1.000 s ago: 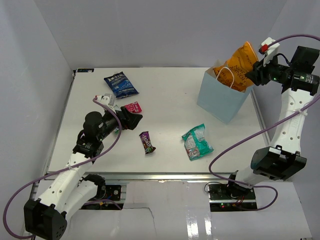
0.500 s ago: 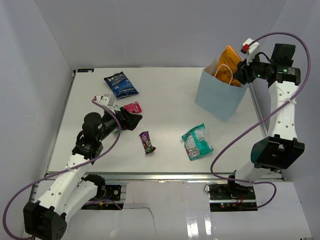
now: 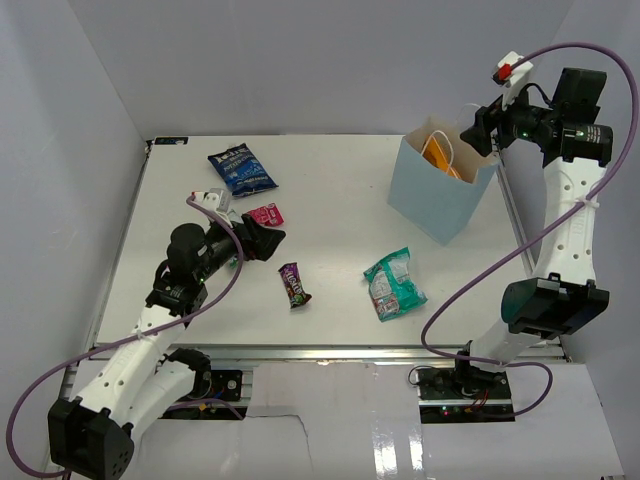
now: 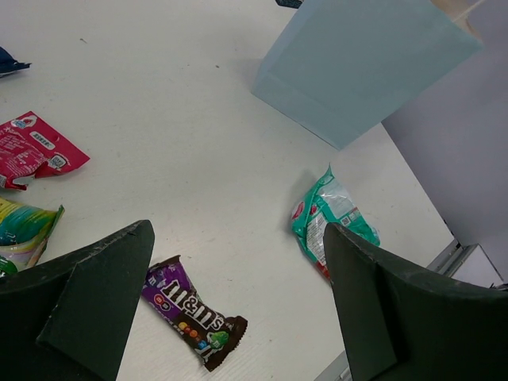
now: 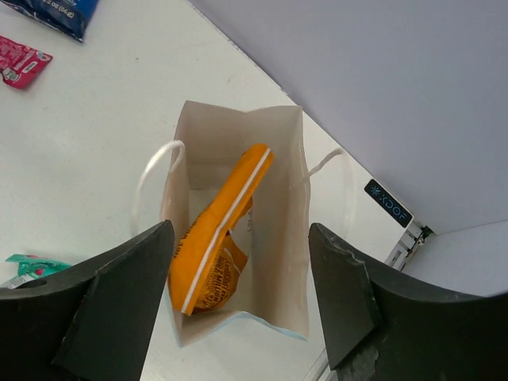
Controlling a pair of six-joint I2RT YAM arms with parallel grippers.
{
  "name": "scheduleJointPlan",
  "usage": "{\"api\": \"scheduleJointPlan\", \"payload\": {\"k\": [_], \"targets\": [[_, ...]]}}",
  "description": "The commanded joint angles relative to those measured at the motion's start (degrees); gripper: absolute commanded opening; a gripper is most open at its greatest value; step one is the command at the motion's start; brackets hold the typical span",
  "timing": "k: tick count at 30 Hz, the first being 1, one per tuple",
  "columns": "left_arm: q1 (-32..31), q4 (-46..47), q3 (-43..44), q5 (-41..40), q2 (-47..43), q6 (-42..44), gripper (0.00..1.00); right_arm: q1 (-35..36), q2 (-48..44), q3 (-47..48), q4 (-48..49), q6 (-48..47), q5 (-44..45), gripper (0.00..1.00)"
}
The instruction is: Place the snacks into the paper bag
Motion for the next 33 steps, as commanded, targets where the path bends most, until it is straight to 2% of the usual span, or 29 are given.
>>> {"api": "scheduleJointPlan", "payload": {"k": [1, 5, 7, 10, 11, 13, 14, 17, 18, 19, 20, 23, 26, 27, 30, 33], "targets": [[0.04, 0.00, 1.32, 0.54, -0.47, -0.33, 0.98, 0.04, 0.02, 0.65, 0.75, 2.21, -1.88, 0.74], [0.13, -0.53, 1.14, 0.11, -1.26, -0.41, 0.98, 0.13, -0.77, -0.32, 1.36, 2.74, -5.20, 0.72], [0.04, -0.53, 1.05, -0.07, -1.43, -0.50, 0.98, 0.22, -1.38, 0.29, -0.30, 1.96, -13.01, 0.71], [0.13, -1.31, 1.49, -2.43, -1.17, -2.16, 0.98, 6.52, -2.78, 1.87, -9.22, -7.25, -15.95, 0.70], [0.13, -3.32, 1.84, -3.84, -0.91, -4.35, 0.98, 13.07, -3.58, 1.18, -10.58, -9.80, -14.64, 0.70], [0.13, -7.09, 3.59, -8.65, 0.15, -6.90, 0.98, 19.61, -6.81, -5.13, -8.15, -10.45, -7.44, 0.70], [0.13, -8.69, 4.30, -10.25, 0.50, -8.13, 0.98, 25.47, -7.71, -7.77, -6.48, -9.31, -4.98, 0.70], [0.21, -14.49, 7.02, -15.44, 1.38, -12.62, 0.98, 35.24, -9.29, -18.84, -1.46, -3.78, 5.04, 0.70], [0.21, -15.64, 7.38, -16.32, 1.29, -14.98, 0.98, 37.11, -9.38, -22.09, 0.55, -1.24, 11.42, 0.71], [0.30, -17.65, 7.38, -16.94, 0.94, -16.31, 0.98, 39.57, -9.30, -28.65, 2.40, 3.83, 14.35, 0.74], [0.30, -18.80, 7.38, -19.12, 0.77, -17.63, 0.98, 40.38, -9.12, -31.67, 6.33, 6.67, 20.65, 0.75], [0.30, -24.07, 6.42, -22.38, -0.38, -25.35, 0.98, 41.61, -7.63, -39.69, 11.28, 17.92, 30.70, 0.81], [0.30, -27.77, 4.84, -23.80, -2.04, -32.21, 0.97, 41.61, -7.18, -44.33, 12.17, 25.66, 40.11, 0.86], [0.30, -28.21, 4.22, -23.89, -2.57, -33.36, 0.96, 41.61, -7.36, -45.49, 13.22, 26.90, 45.88, 0.87], [0.30, -28.22, 1.76, -23.80, -4.33, -35.57, 0.95, 41.35, -8.15, -49.70, 14.20, 29.11, 50.49, 0.93], [0.30, -28.04, 0.61, -23.02, -4.42, -36.01, 0.96, 40.39, -8.42, -53.92, 15.50, 30.34, 49.19, 0.95]]}}
